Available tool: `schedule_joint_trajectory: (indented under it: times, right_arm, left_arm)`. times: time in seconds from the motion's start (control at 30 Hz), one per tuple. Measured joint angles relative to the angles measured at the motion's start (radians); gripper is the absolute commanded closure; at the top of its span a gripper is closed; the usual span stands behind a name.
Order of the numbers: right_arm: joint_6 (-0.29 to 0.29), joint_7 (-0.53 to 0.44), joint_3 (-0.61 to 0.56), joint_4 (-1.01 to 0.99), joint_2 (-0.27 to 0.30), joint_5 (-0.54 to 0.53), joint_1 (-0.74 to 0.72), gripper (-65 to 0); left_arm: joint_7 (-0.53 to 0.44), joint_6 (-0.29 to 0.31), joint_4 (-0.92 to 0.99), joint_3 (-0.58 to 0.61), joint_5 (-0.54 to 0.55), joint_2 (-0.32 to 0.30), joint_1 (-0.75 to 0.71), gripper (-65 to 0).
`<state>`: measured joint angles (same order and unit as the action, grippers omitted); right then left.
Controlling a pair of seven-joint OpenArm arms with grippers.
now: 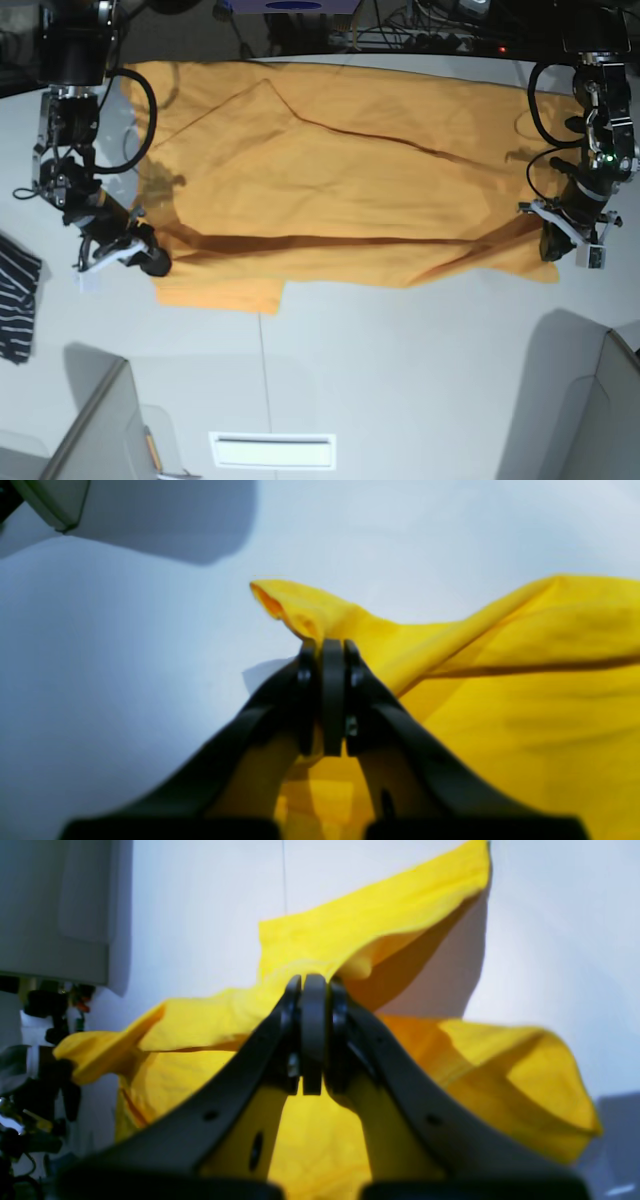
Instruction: Fold the T-shirt properly
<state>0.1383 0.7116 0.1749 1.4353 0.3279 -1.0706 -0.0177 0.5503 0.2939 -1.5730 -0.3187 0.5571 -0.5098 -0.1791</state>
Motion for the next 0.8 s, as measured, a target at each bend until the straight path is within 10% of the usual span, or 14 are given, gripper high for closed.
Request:
schedule_joint_trajectory:
  times: [0.8]
  right_arm:
    - [0.000,0.055,0.079,0.148,-0.023,0.000,0.144,0.0]
  left_arm:
    - [0.000,0.081,-0.002,-0.078,-0.003,-0.012,-0.084,0.0]
